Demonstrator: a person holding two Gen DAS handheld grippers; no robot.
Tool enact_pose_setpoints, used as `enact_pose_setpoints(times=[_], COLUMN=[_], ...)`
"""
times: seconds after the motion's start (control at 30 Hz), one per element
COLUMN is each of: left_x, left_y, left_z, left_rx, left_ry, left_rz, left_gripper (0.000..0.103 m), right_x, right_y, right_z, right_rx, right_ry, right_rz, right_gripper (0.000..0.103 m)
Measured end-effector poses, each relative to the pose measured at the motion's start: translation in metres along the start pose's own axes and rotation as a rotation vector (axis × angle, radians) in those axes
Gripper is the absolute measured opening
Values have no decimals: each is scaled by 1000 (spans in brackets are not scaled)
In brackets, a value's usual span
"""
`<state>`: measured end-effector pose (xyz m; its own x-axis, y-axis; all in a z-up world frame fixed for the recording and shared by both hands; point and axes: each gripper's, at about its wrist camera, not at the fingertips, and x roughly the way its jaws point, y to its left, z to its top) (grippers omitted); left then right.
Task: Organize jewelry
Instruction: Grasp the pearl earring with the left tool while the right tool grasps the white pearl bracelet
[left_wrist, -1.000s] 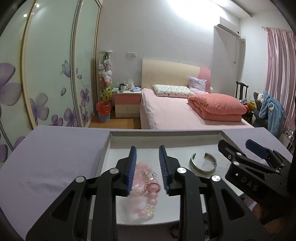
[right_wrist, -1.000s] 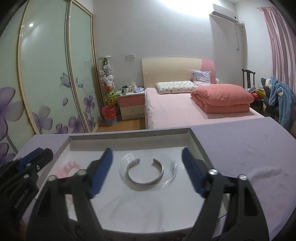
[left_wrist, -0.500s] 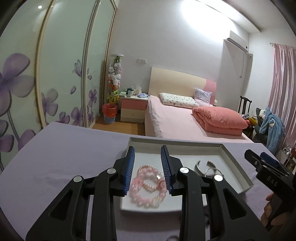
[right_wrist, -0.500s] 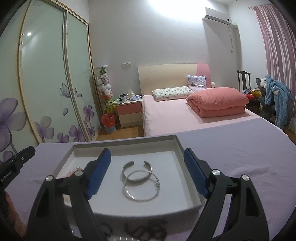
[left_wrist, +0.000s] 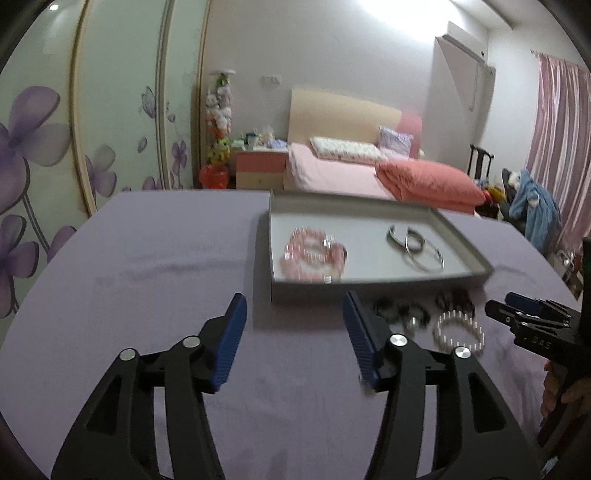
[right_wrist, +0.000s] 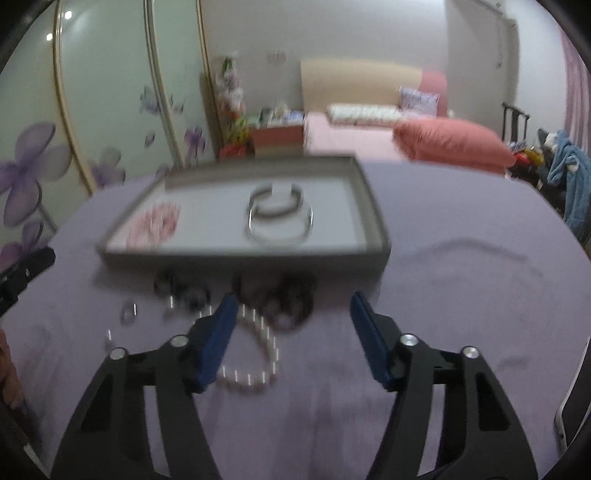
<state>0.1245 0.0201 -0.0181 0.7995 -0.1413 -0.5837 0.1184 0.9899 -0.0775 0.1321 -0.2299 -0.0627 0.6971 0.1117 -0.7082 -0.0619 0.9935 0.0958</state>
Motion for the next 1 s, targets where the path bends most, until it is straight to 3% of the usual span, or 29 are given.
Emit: enact_pose_setpoints(times=[0.3, 0.43, 0.53, 0.7, 0.83, 1.0], left_x=[-1, -1, 0, 7, 17, 30], left_y=[-14, -20, -25, -37, -46, -55], left_z=[-22, -27, -30, -34, -37, -42], left_rx=[37, 51, 71, 101, 125, 147], left_ry=[69, 79, 88, 121, 174, 229], left_rz=[-52, -71, -79, -95, -100, -88], left_gripper=[62, 62, 62, 61, 61, 54], right_x=[13, 22, 19, 4, -3, -3], right_y=[15, 18, 17, 18, -1, -19], right_z=[-10, -8, -11, -23, -28, -29], right_rx=[-49, -60, -63, -107, -72, -17], right_ry=[74, 102, 106, 121, 107, 98], right_rz=[11, -16, -16, 3, -91, -107], right_gripper=[41, 28, 12, 10, 10, 10])
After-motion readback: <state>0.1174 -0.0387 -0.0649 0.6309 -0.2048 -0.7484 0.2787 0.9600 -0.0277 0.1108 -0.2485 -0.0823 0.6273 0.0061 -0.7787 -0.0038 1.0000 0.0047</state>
